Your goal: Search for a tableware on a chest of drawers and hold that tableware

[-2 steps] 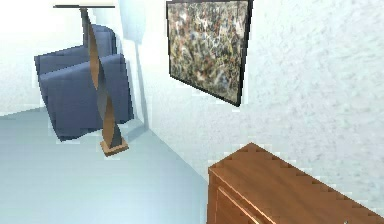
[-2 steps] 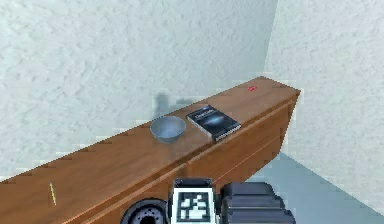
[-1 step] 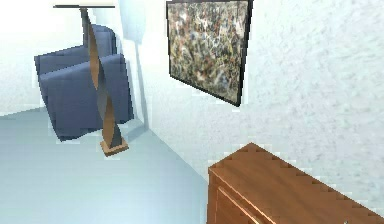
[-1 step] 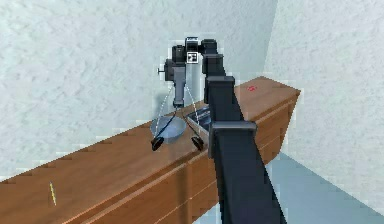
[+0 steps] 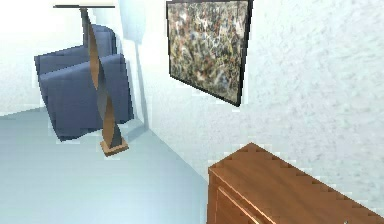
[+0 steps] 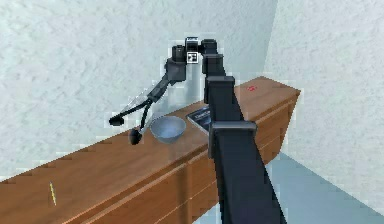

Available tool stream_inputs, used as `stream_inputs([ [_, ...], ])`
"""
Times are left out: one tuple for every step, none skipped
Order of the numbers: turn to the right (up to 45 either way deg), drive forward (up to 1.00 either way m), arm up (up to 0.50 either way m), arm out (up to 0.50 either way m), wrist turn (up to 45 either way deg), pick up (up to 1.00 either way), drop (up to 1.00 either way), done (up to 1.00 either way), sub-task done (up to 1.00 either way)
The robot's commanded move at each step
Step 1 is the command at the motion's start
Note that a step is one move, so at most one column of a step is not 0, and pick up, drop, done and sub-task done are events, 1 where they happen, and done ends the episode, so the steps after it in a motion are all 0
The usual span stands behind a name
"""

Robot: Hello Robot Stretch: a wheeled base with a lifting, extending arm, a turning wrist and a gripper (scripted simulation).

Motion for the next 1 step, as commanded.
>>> stream_inputs([
  [0.0, 0.00, 0.00, 0.00, 45.0, 0.00, 0.00, 0.00, 0.00],
])
